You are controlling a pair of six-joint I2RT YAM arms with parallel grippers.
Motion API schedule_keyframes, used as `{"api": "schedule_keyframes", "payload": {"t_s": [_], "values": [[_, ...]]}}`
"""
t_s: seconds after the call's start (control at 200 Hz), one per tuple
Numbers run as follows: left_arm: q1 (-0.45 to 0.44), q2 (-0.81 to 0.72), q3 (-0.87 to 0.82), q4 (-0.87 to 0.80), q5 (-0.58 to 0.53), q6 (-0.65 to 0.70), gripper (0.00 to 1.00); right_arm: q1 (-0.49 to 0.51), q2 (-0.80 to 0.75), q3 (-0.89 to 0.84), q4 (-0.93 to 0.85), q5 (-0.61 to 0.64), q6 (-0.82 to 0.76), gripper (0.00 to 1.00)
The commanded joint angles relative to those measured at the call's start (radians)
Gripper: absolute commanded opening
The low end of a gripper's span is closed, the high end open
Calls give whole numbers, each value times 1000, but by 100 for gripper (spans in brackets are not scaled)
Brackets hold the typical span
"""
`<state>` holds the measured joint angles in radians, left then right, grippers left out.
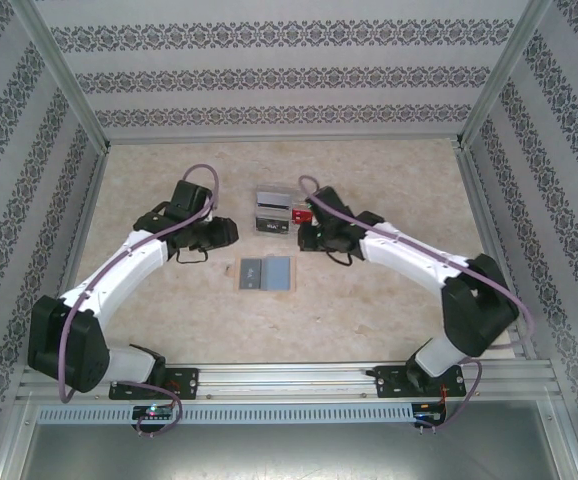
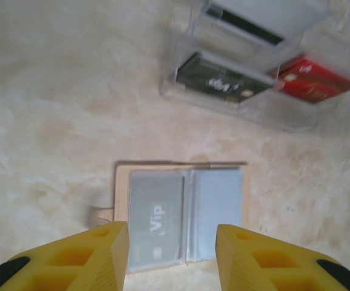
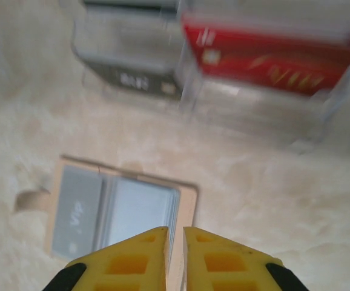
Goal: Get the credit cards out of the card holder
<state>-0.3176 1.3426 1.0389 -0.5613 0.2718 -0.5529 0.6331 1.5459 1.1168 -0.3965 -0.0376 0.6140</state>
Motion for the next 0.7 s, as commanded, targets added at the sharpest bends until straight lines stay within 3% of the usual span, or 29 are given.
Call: {"api": "schedule_keyframes", "payload": {"t_s": [0.0,0.5,0.694], "values": [[10,1,-3,-44,6,11,43,-6,-20,19,-40,20,-42,15],[6,112,-143,132,220,-74,42,128,173,-19,48,-75,55,12],[-8,157,-167,160,230,-82,39,145,255,-35,78,-94,84,9]]}}
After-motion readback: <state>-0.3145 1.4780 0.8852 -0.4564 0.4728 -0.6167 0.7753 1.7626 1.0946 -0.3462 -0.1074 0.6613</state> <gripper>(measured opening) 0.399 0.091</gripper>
